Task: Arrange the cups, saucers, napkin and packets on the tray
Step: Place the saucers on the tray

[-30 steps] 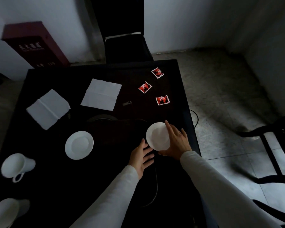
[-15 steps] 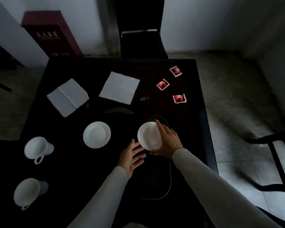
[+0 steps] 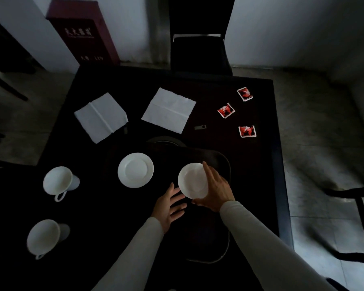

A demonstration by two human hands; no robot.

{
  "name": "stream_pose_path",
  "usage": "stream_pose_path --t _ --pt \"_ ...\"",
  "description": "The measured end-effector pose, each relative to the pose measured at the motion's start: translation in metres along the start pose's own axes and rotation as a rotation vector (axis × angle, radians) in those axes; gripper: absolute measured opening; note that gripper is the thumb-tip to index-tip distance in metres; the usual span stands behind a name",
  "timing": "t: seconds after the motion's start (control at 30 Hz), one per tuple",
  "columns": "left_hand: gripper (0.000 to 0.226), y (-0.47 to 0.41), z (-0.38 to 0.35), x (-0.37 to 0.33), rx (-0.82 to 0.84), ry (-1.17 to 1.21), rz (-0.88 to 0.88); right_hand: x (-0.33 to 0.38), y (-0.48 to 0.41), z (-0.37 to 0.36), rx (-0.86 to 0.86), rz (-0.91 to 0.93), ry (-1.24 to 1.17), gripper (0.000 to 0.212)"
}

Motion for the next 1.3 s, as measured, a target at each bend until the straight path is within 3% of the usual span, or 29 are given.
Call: stream_pose_path --t 0.77,1.03,1.3 --pt "0.057 0.01 -0.008 -0.005 -0.033 -0.124 -0.06 -0.004 0.004 -0.003 0.029 0.048 -0.061 0.145" --pt "0.051 0.056 0.038 -0.021 -0.114 -0.156 -0.272 0.021 0.038 0.001 -0.036 0.103 -0.003 0.125" --pt "0.04 0.12 0.131 -0.045 -0.177 -0.033 -0.461 0.108 0.086 -0.023 -0.051 0.237 -0.109 0.102"
Point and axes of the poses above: each hand's wrist, its own y-axis away from the middle knuckle, its own z-axis out of the back of the hand, x = y × z, the point moved 10 cm from there along -y, towards the middle knuckle, and after that the axes turned 12 degrees about y, right-handed, at the moved point
